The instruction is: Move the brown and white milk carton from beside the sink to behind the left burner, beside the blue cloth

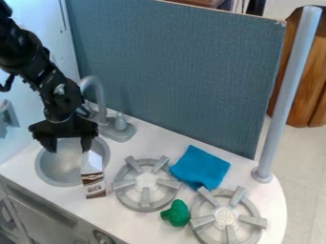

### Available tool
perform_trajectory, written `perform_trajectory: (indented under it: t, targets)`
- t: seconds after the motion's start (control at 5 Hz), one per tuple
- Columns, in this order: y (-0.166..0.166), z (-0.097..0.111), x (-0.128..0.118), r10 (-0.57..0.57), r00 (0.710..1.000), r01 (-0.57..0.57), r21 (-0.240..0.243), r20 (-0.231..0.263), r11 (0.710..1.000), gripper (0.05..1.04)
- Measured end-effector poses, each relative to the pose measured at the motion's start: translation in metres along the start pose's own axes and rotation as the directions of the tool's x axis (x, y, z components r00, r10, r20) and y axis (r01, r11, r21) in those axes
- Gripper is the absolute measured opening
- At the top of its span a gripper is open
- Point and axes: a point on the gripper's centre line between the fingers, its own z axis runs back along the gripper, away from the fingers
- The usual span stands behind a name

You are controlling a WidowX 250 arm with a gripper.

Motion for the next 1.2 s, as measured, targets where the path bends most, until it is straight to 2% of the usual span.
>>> perform_trajectory:
  t: [0.2, 0.4, 0.6, 1.0, 1.2]
  targets:
    - [0.003, -0.009, 0.0, 0.016, 1.0, -0.016, -0.019, 0.01, 1.0, 1.0]
    - [0.005, -0.012, 0.003, 0.06, 0.998, -0.059, -0.081, 0.015, 0.995, 1.0]
    - [0.001, -0.012, -0.001, 0.067, 0.998, -0.067, -0.115, -0.001, 0.991, 1.0]
    - [-0.005, -0.011, -0.005, 0.097, 0.995, -0.098, -0.118, -0.011, 0.988, 1.0]
    - [-0.018, -0.009, -0.005, 0.083, 0.997, -0.083, -0.124, -0.004, 0.989, 1.0]
